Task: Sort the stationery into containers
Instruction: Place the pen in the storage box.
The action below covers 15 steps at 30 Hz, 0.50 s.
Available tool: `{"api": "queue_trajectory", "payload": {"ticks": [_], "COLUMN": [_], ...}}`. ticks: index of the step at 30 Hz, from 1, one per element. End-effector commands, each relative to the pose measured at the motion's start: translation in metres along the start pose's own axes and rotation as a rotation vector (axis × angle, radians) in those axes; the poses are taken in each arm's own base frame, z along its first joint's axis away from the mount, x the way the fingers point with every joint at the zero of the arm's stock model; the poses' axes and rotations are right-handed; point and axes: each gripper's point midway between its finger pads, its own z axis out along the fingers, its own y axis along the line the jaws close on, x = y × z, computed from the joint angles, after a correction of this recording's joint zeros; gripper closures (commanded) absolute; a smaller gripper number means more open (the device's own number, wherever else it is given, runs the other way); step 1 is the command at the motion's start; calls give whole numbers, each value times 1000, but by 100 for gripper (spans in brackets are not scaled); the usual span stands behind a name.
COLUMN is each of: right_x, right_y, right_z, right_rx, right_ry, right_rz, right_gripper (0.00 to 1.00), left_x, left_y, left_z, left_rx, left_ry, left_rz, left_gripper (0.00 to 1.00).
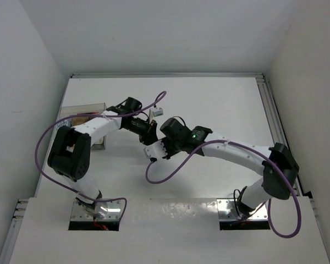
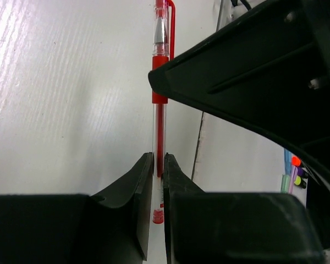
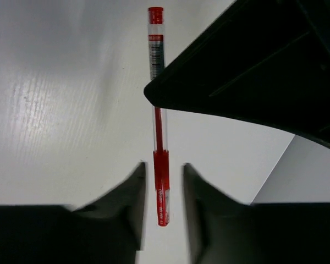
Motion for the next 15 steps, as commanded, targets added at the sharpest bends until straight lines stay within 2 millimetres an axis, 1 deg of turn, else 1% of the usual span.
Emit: {"api": "queue_trajectory", "payload": {"ticks": [1,2,3,4,5,6,7,8,9,10,11,12,13,14,15], "right_x": [-7,-6,-6,-2,1,3,10,13,17,23,29,32,40,45,54], "right_y": [-35,-38,-41,-43,-42,-46,-48,-48,-49,-52,-51,-50,-51,-47,-44], "right_z": [-9,-11,-16,-19,-19,-26,-29,-32,-36,-39,-41,-43,-47,-48,-50], "right_rx": [142,159,189,203,206,229,240,246,257,269,274,278,283,275,273], "right_ry": [-6,-7,-21,-20,-18,-25,-23,-26,-30,-27,-23,-23,-21,-19,-16], "right_rz": [75,93,125,146,162,191,216,235,269,294,312,336,362,391,425], "right_gripper": [62,39,32,29,24,21,21,21,20,20,20,20,20,20,20], "left_x": [0,1,-3,-2,-9,-13,-13,-22,-24,-26,-34,-36,-34,-46,-39], "left_y": [10,17,28,35,41,51,55,63,74,78,83,93,94,104,110], "left_z": [-12,-18,-31,-39,-48,-63,-72,-85,-103,-114,-130,-151,-160,-197,-213], "left_rx": [-26,-55,-93,-123,-150,-184,-203,-255,-309,-337,-383,-434,-462,-543,-591], "left_ry": [-29,-29,-52,-53,-70,-94,-95,-105,-124,-129,-139,-146,-111,-137,-74], "left_rz": [-14,-18,-20,-28,-22,-32,-20,2,12,17,44,91,100,130,172], "left_gripper": [99,100,100,100,100,100,100,100,100,100,100,100,100,100,100]}}
